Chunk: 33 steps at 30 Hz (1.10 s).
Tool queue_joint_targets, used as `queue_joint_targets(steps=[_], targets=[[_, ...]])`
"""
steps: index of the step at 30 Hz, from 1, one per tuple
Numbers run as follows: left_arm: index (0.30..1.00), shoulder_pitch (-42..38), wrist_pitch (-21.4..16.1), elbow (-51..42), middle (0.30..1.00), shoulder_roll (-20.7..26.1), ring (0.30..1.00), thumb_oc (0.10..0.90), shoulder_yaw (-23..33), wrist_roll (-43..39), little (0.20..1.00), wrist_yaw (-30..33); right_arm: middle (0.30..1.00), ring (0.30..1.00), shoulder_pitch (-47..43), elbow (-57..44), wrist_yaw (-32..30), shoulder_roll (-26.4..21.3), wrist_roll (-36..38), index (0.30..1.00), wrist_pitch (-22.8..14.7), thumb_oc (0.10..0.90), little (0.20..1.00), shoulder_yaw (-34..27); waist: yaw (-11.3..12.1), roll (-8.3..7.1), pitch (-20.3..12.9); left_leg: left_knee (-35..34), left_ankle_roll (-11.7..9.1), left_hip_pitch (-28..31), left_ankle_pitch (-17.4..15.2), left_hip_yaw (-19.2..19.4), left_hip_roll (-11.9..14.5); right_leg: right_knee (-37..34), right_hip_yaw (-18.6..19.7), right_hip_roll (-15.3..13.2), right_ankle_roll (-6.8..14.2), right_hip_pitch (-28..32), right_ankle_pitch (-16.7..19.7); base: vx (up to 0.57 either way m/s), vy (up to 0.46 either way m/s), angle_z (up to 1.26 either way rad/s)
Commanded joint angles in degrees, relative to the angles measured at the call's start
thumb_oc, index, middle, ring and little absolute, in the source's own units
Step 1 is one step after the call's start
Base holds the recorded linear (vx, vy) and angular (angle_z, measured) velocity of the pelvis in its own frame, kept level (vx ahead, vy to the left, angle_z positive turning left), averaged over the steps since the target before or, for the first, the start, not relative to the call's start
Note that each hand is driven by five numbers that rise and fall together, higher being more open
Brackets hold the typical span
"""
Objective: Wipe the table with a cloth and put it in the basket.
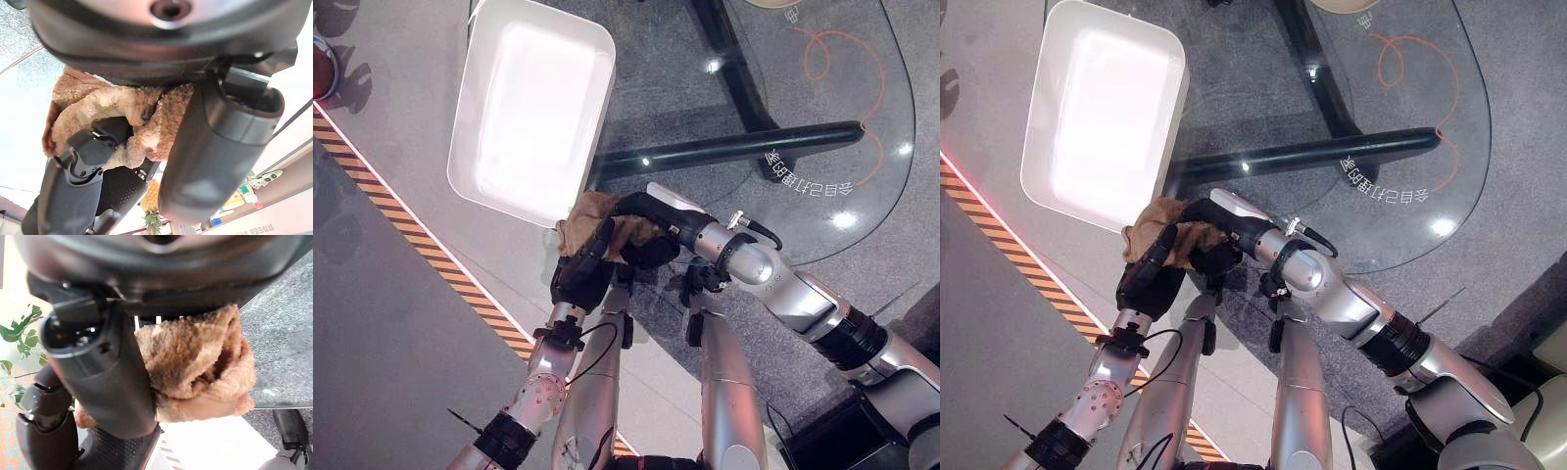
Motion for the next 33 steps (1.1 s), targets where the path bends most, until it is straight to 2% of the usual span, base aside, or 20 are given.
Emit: queue_joint_targets(steps=[1,3,4,6,7,9,10,19,33], targets=[[0.601,-7.9,-2.3,-12.8,0.601,-3.5,0.601,0.451,-0.8,2.4,0.551,-6.6,0.300,0.300,0.8,-9.8,1.5,4.4,1.5,0.300,-4.7,0.100,0.200,7.7,0.4,0.10,-1.5,2.2,2.9,0.6,-5.0,1.5,-4.8,-5.2,0.8,3.7,1.3,0.4,3.3,0.00,-0.001,0.03],[0.444,-7.7,-2.3,-12.9,0.444,-3.9,0.444,0.267,-0.6,2.4,0.367,-6.7,0.300,0.300,1.0,-10.1,1.2,4.7,1.9,0.300,-4.3,0.100,0.200,7.4,0.4,0.12,-1.5,2.3,3.0,0.7,-5.2,1.5,-4.8,-5.1,0.8,3.7,1.3,0.4,3.2,0.00,0.000,0.00],[0.321,-7.8,-2.8,-12.7,0.321,-4.1,0.321,0.125,-0.7,2.2,0.225,-7.2,0.300,0.300,1.0,-10.2,0.9,4.9,2.1,0.300,-4.2,0.100,0.200,7.2,0.3,0.11,-1.5,2.4,3.0,0.6,-5.2,1.5,-4.7,-5.0,0.7,3.6,1.3,0.3,3.2,0.00,0.000,0.00],[0.300,-7.7,-2.9,-12.8,0.300,-4.4,0.300,0.100,-0.6,2.3,0.200,-7.5,0.300,0.300,1.1,-10.1,0.6,5.0,2.3,0.300,-4.1,0.100,0.200,7.1,0.4,0.15,-1.5,2.4,3.0,0.6,-5.3,1.5,-4.8,-5.0,0.7,3.6,1.3,0.3,3.2,0.00,0.000,0.00],[0.300,-7.7,-2.9,-12.8,0.300,-4.4,0.300,0.100,-0.6,2.3,0.200,-7.5,0.359,0.359,1.2,-10.1,0.5,5.1,2.3,0.359,-4.1,0.169,0.269,7.0,0.4,0.16,-1.5,2.5,3.0,0.7,-5.3,1.5,-4.8,-4.9,0.7,3.6,1.3,0.3,3.2,0.00,0.000,0.00],[0.300,-7.7,-3.0,-12.7,0.300,-4.7,0.300,0.100,-0.4,2.1,0.200,-7.8,0.589,0.589,1.4,-10.3,0.0,5.4,2.4,0.589,-4.1,0.438,0.538,6.6,0.4,0.17,-1.5,2.6,3.0,0.5,-5.4,1.5,-4.8,-4.8,0.8,3.6,1.3,0.2,3.1,0.00,0.000,0.00],[0.300,-7.8,-3.0,-12.8,0.300,-4.8,0.300,0.100,-0.3,2.2,0.200,-8.0,0.900,0.900,1.5,-10.3,-0.4,5.5,2.7,0.900,-4.1,0.800,0.900,6.3,0.4,0.15,-1.5,2.7,3.0,0.5,-5.4,1.6,-4.8,-4.7,0.8,3.6,1.3,0.2,3.1,0.00,0.000,0.00],[0.300,-7.9,-2.8,-12.7,0.300,-5.1,0.300,0.100,0.3,2.8,0.200,-8.2,0.900,0.900,1.9,-10.4,-4.2,5.2,4.0,0.900,-4.6,0.800,0.900,3.8,0.1,-0.26,-1.5,2.5,3.1,0.9,-5.6,1.8,-4.5,-4.7,0.9,3.8,1.4,0.4,3.1,0.00,0.000,0.00],[0.300,-6.6,-2.5,-12.7,0.300,-4.8,0.300,0.100,1.8,3.6,0.200,-8.8,0.900,0.900,5.2,-13.4,-8.5,3.9,7.5,0.900,-10.6,0.800,0.900,-4.1,-0.8,-1.16,-1.5,2.6,3.4,1.3,-6.2,2.1,-4.1,-4.3,1.5,4.2,1.9,0.5,3.3,0.00,0.000,0.00]])
